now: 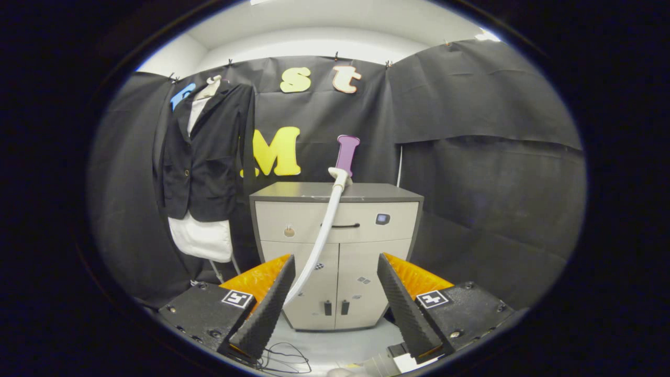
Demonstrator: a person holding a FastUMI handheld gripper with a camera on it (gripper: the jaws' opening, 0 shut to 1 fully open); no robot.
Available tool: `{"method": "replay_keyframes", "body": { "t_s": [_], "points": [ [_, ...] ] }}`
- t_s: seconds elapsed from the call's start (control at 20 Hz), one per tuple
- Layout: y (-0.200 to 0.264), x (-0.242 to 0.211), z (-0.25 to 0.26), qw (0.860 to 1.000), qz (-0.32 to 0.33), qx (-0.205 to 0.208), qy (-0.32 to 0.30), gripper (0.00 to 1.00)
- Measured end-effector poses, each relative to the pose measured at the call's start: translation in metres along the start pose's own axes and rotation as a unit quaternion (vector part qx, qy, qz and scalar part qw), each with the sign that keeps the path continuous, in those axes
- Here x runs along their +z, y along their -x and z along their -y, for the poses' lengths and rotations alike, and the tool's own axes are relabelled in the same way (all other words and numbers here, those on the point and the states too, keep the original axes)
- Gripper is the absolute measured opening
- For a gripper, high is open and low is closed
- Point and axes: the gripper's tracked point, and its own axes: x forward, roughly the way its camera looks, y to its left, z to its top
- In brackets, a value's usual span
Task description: Iron the clothes twice with a garment steamer, once on the left side and once on the right side.
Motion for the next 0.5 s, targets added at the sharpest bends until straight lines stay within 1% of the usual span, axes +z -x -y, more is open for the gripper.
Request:
{"method": "replay_keyframes", "body": {
  "t_s": [0.3, 0.5],
  "points": [
    [-0.004, 0.002, -0.004, 1.0, -0.005, -0.003, 0.002, 0.98],
    [-0.019, 0.012, 0.003, 1.0, -0.006, -0.017, 0.001, 0.98]
  ]
}}
